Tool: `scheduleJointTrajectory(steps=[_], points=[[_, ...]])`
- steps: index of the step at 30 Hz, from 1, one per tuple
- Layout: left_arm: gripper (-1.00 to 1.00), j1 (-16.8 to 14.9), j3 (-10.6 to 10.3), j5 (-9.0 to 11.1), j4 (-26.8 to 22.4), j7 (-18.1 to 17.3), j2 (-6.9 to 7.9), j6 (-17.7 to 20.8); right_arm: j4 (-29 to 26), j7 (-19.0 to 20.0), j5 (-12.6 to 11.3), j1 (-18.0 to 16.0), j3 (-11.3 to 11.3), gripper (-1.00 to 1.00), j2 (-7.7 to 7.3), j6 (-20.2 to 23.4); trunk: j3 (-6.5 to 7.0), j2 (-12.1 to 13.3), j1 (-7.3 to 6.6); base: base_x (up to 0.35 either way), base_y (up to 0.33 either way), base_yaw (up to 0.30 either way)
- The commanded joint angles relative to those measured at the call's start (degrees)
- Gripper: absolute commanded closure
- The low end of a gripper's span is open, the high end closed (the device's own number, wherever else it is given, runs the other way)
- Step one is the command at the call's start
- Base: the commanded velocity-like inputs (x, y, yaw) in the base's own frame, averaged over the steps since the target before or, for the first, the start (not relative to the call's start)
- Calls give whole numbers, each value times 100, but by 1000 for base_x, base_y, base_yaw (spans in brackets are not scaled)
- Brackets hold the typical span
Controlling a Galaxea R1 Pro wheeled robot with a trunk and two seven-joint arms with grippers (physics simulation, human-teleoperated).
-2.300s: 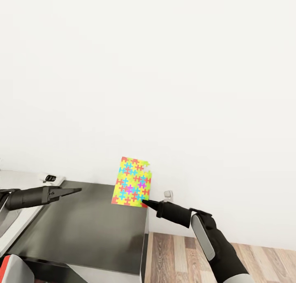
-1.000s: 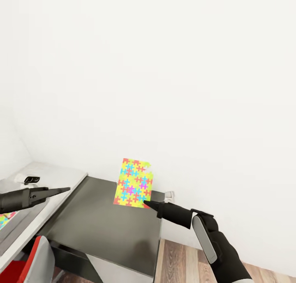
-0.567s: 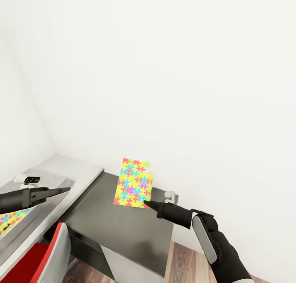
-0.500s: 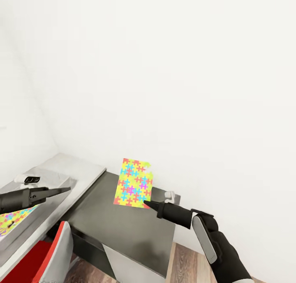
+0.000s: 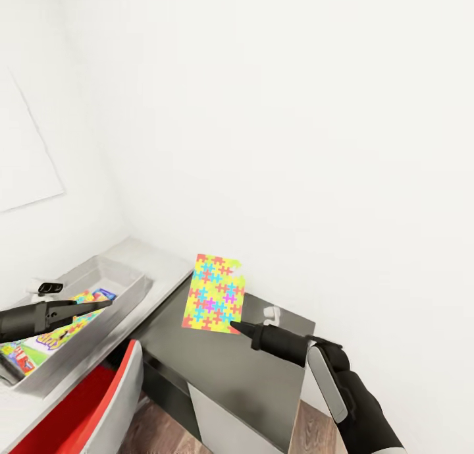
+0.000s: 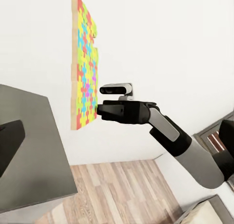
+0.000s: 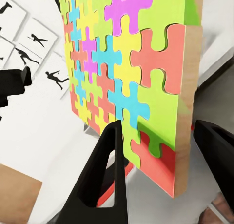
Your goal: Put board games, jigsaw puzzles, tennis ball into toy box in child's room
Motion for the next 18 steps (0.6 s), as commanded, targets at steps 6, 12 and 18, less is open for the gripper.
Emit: scheduleJointTrajectory(steps=[6,12,18], points=[[-100,-6,-2,4,0,-22,-5,69,18,-1,-31,-4,5,100,2,40,1,-12,4,0,0,281],[-100,-6,12,12,27,-22,-8,105,38,-1,-34,-4,-9,100,2,45,14,-12,4,-83,62,281],[-100,-6,23,10,43,-22,-7,114,52,-1,-38,-4,-23,100,-3,46,27,-12,4,-186,211,281]])
